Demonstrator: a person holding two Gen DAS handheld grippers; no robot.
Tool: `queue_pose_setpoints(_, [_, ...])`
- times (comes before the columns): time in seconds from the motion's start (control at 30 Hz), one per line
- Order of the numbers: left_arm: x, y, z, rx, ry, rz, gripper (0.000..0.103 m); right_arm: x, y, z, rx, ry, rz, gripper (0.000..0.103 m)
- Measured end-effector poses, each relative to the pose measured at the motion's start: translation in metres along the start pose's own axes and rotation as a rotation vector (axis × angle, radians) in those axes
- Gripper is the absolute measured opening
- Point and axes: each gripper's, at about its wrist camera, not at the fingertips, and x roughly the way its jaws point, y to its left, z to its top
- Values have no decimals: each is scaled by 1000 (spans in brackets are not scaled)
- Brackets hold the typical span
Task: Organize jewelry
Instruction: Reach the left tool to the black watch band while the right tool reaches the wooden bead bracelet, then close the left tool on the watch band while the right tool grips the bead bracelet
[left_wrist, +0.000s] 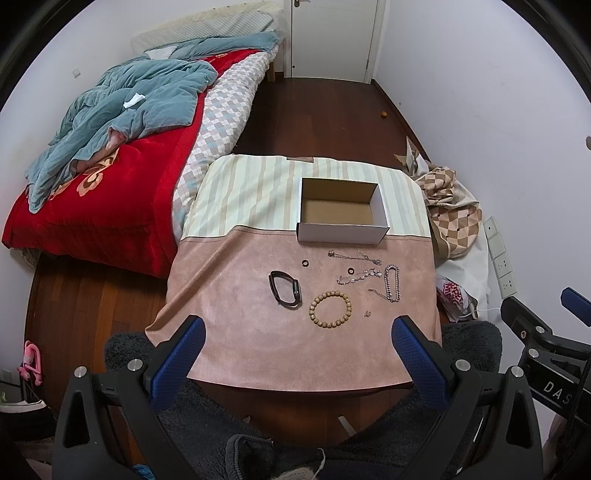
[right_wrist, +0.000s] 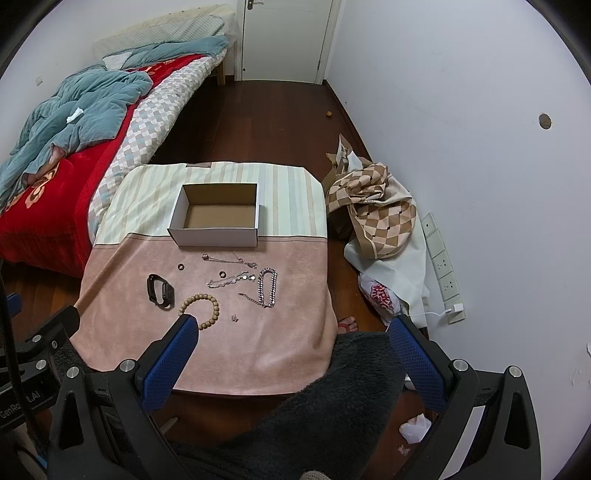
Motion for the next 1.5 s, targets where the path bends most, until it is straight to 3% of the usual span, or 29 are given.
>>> queue_pose_setpoints(0.17, [2, 0, 3, 1, -5, 3, 103, 2, -4, 2, 5, -8, -2, 103])
queue_pose_setpoints(0.3, [19, 9, 14, -23, -41, 55, 103, 21, 0, 9, 15, -14, 3, 103])
queue_pose_setpoints(0.53, [101, 52, 26, -69, 19, 203, 103, 129, 40, 14, -32, 107, 61, 103])
queue_pose_setpoints(0.7, [173, 73, 19, -70, 151, 258, 103, 228, 78, 1, -37, 263, 148, 77])
queue_pose_setpoints(0.97, [238, 89, 2, -107, 286, 202, 102, 305, 121, -21, -78, 388, 184, 64])
queue_pose_setpoints(1.03, [249, 87, 0, -123, 314, 163, 102, 315, 128, -28, -102, 412, 189, 53])
queue_pose_setpoints(1.13, [263, 84, -3, -138, 350, 108, 102, 310, 136, -32, -162, 370, 173, 38])
queue_pose_setpoints(1.17, [267, 82, -3, -141, 360, 95, 102, 310, 135, -32, -167, 359, 164, 16])
queue_pose_setpoints(1.2, [272, 81, -4, -150, 371, 75, 102, 310, 134, -33, -162, 361, 156, 9])
queue_pose_setpoints(1.27, [278, 80, -4, -159, 383, 48, 97, 312, 126, -34, -134, 366, 148, 9])
queue_pose_setpoints(1.33, [284, 76, -4, -160, 386, 31, 86, 316, 121, -34, -126, 369, 145, 9])
queue_pose_setpoints(1.4, [291, 72, -4, -155, 388, 15, 84, 318, 119, -35, -125, 375, 152, 10])
queue_pose_setpoints(1.5, [296, 65, -4, -124, 374, -3, 57, 317, 121, -38, -136, 377, 151, 11])
